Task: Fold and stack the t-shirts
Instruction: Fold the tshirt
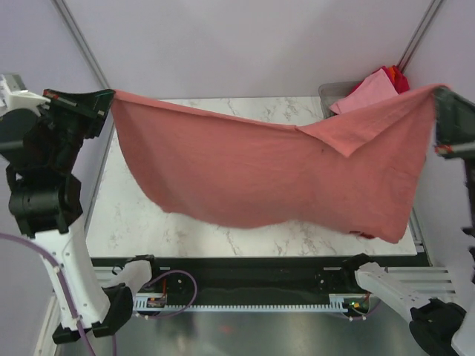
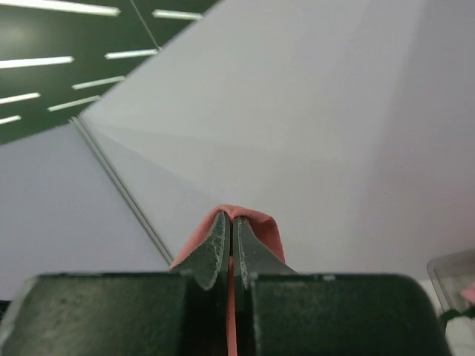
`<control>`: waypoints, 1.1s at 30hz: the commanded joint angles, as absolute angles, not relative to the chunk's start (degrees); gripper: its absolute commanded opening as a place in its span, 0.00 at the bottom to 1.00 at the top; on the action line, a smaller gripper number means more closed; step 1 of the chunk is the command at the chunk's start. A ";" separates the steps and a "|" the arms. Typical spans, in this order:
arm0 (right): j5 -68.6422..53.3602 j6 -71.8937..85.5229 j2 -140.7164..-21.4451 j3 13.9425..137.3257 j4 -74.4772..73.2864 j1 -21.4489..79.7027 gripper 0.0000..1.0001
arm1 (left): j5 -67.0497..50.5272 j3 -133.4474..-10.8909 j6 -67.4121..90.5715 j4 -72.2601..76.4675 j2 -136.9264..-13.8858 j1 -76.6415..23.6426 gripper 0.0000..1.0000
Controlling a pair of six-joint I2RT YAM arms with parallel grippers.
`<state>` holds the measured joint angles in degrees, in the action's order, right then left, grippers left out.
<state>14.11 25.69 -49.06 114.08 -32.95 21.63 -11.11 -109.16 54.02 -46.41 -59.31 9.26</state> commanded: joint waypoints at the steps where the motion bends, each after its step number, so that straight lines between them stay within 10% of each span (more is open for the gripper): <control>1: 17.93 29.69 -59.49 106.54 -32.00 21.53 0.00 | -8.18 -102.60 56.50 -47.74 -68.54 9.49 0.02; 8: 14.61 30.23 -80.90 117.90 -31.82 20.05 0.00 | -9.75 -102.82 58.18 -42.28 -80.67 9.40 0.02; 19: -15.87 43.15 -103.00 146.16 -22.53 4.75 0.00 | -19.43 -147.74 61.44 -38.24 -107.56 9.67 0.02; 33: -24.09 37.89 -90.90 106.73 -10.55 3.16 0.00 | -18.46 -101.12 54.33 -17.23 -96.60 9.58 0.02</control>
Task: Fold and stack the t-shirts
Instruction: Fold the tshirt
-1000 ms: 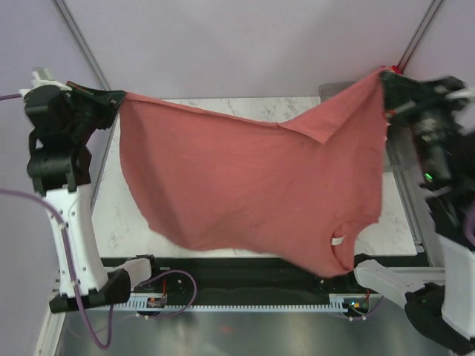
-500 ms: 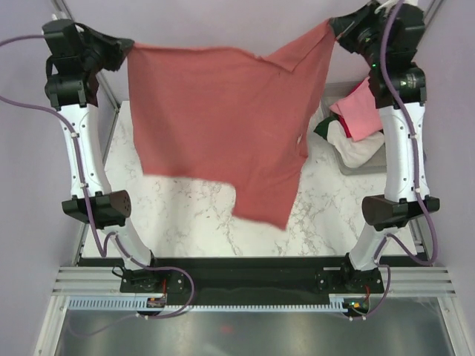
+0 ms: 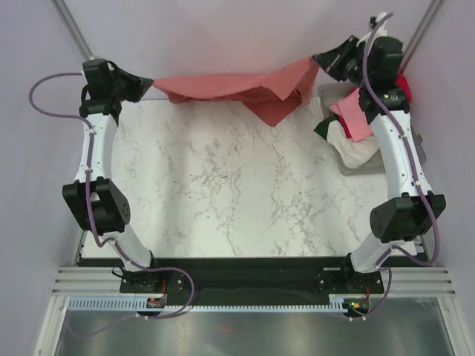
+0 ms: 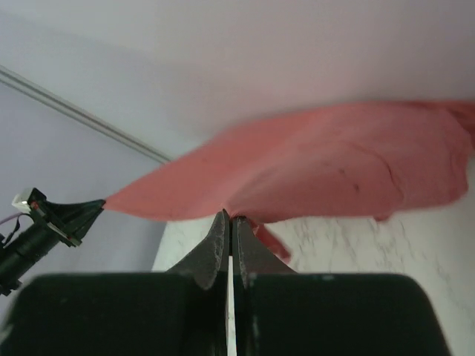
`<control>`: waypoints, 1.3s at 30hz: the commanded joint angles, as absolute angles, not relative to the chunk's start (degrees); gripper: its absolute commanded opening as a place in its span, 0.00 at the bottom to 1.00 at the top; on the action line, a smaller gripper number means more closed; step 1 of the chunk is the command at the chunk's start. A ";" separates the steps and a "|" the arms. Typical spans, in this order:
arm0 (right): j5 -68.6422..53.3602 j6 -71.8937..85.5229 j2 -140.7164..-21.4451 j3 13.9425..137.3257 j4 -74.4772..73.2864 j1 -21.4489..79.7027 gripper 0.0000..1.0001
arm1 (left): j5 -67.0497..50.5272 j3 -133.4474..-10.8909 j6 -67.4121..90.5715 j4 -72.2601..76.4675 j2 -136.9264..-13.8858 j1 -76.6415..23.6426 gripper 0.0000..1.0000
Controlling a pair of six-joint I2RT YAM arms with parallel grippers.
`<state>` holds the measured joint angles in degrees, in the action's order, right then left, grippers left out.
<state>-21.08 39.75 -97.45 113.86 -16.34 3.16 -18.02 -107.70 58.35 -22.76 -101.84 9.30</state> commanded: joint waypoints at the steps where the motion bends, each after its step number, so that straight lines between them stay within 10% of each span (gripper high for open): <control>1: -23.56 37.53 -87.31 101.22 -10.55 3.08 0.00 | -17.94 -98.55 53.88 -17.23 -95.29 9.58 0.02; 23: -15.65 29.62 -41.58 55.90 -43.31 3.34 0.00 | -8.79 -35.01 47.63 -27.33 -48.54 10.02 0.02; 39: -8.00 29.00 -44.53 51.85 -42.74 3.34 0.00 | -6.59 -32.69 50.01 -31.12 -46.92 9.93 0.02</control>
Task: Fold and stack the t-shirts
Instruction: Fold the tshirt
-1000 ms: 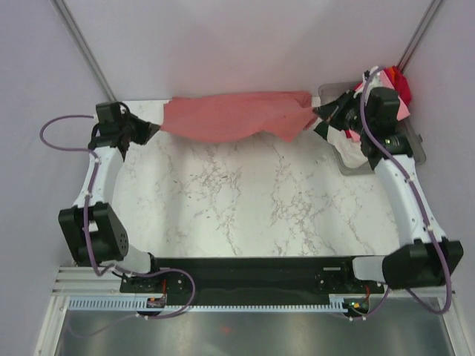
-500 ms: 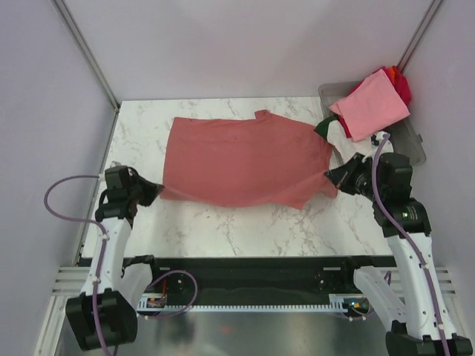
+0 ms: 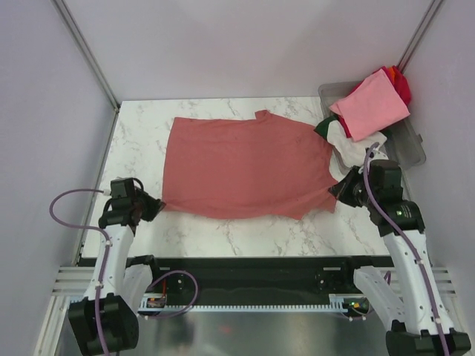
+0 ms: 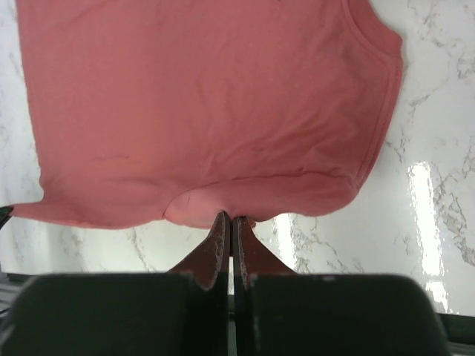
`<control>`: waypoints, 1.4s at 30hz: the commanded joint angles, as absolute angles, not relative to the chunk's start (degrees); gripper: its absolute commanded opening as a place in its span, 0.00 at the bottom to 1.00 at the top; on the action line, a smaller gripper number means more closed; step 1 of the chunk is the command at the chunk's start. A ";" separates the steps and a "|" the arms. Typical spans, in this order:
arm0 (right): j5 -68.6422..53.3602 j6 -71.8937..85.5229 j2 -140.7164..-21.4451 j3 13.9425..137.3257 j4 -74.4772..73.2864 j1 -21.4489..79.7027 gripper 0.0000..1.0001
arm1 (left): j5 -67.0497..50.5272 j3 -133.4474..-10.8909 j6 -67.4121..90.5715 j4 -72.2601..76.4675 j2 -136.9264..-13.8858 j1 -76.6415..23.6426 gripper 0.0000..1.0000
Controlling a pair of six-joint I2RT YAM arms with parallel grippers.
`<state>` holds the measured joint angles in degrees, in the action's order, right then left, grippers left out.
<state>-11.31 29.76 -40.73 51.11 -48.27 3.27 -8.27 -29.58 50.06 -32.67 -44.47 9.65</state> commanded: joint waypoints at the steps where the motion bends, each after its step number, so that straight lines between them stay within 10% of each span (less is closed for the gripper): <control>1: -7.91 29.18 -46.04 52.20 -41.84 3.34 0.00 | -6.77 -33.91 49.57 -30.42 -49.11 10.02 0.02; 23: 4.13 29.62 -84.09 72.68 -30.24 8.44 0.00 | -6.42 -49.74 53.53 -23.38 -80.32 9.93 0.02; 42: 9.76 28.21 -92.55 79.80 -29.53 8.35 0.00 | -5.27 -59.14 54.67 -22.06 -91.83 6.77 0.02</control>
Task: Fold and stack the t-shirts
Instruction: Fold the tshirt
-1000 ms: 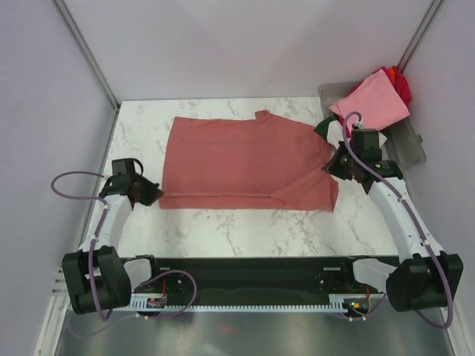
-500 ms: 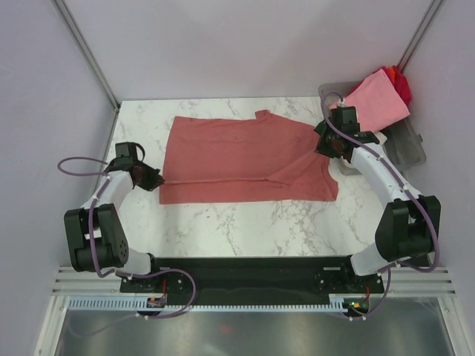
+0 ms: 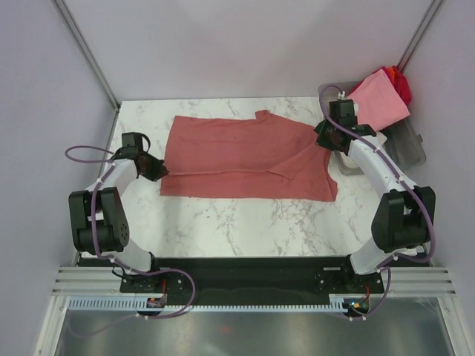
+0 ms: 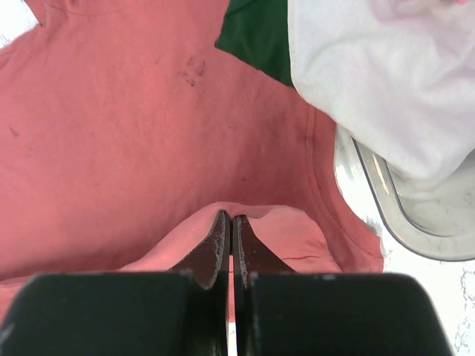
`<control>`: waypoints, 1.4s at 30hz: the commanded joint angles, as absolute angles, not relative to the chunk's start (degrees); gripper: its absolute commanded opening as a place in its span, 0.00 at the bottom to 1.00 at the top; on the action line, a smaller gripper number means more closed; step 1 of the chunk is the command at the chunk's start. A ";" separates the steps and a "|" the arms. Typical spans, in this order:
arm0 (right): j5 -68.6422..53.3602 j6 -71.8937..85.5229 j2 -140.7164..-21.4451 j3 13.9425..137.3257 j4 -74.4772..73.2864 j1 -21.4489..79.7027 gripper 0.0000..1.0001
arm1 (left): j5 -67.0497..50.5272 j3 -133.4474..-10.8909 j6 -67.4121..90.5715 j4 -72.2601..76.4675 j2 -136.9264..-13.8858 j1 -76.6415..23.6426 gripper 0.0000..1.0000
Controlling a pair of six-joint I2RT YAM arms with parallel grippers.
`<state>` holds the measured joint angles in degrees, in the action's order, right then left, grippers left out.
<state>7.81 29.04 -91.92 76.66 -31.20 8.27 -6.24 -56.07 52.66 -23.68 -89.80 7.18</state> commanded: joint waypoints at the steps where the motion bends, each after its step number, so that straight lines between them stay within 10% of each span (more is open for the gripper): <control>1: 9.49 28.21 -92.81 80.07 -29.53 8.44 0.00 | -5.10 -59.50 54.75 -22.23 -92.19 6.85 0.02; 18: 11.51 28.56 -102.30 87.97 -28.04 8.44 0.00 | -8.96 -68.46 52.65 -20.75 -102.12 6.86 0.06; 19: 10.99 28.56 -103.61 88.59 -26.30 8.44 0.05 | -9.40 -68.64 52.73 -19.79 -102.39 6.86 0.30; 21: 9.85 28.21 -105.11 89.38 -24.44 8.44 0.28 | -9.84 -68.03 52.82 -18.12 -101.87 6.86 0.46; 22: 9.15 28.21 -106.16 90.60 -23.82 8.44 0.73 | -9.58 -67.85 52.82 -17.41 -101.52 6.86 0.53; 26: 9.05 28.47 -104.51 90.18 -23.21 8.79 0.87 | -9.06 -66.19 51.60 -17.40 -97.57 6.77 0.65; 42: 16.34 48.15 -60.05 37.37 -7.30 9.67 0.73 | -10.90 -37.36 52.91 -7.56 -68.65 7.03 0.68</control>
<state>13.13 41.21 -62.70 42.19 -12.03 9.65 -9.72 -40.27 53.12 -12.21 -71.26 6.90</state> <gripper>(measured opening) 0.733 0.679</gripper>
